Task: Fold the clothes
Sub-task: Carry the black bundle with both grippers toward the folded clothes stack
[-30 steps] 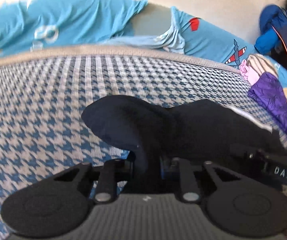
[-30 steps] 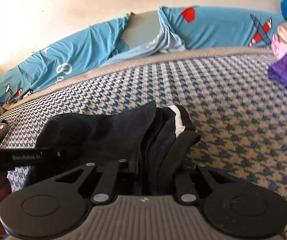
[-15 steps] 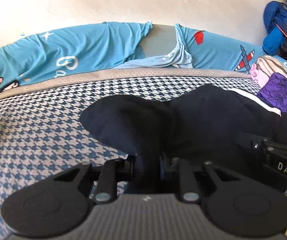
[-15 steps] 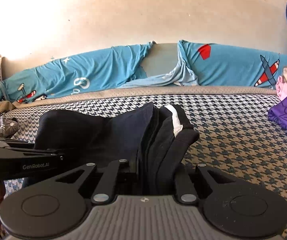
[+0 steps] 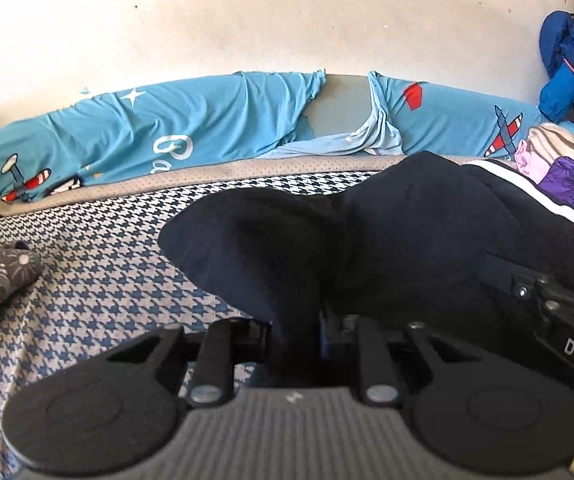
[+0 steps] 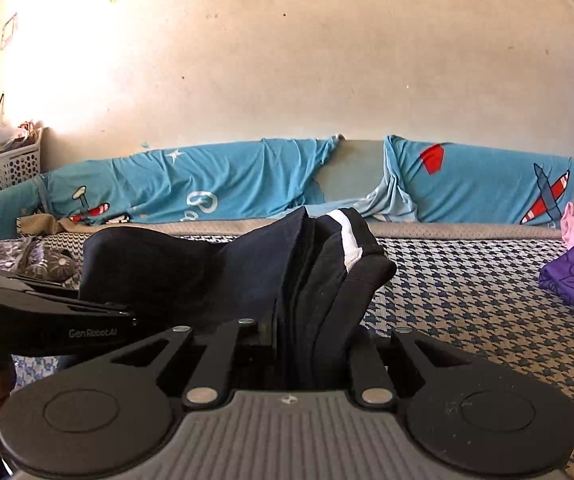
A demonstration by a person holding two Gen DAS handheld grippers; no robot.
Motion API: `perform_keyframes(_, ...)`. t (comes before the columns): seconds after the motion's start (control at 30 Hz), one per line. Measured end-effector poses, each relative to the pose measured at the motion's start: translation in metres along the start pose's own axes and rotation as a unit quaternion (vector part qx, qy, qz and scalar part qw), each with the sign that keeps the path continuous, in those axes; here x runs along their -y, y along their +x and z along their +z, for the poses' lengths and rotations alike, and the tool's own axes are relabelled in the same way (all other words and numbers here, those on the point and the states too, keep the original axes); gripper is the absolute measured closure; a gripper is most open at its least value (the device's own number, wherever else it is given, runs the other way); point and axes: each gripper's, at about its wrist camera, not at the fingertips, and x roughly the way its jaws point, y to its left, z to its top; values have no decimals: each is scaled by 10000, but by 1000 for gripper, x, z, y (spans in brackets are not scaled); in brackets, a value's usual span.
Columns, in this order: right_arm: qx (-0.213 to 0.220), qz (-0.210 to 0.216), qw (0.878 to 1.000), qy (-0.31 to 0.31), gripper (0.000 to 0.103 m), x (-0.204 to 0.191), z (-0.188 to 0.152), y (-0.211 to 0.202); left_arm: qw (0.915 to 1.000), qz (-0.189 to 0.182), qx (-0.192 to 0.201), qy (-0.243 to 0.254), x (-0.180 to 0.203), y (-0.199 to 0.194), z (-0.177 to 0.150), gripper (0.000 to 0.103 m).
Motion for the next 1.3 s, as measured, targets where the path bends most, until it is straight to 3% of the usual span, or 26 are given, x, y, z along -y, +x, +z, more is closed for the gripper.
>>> perform_keyframes(0.63, 419, 71, 9989, 217, 89, -5, -3, -33, 9993, 272, 218, 132, 12, -35, 1, 84)
perform_keyframes(1.3, 554, 42, 9977, 394, 89, 5, -7, -44, 9983, 378, 289, 343, 33, -35, 6, 84)
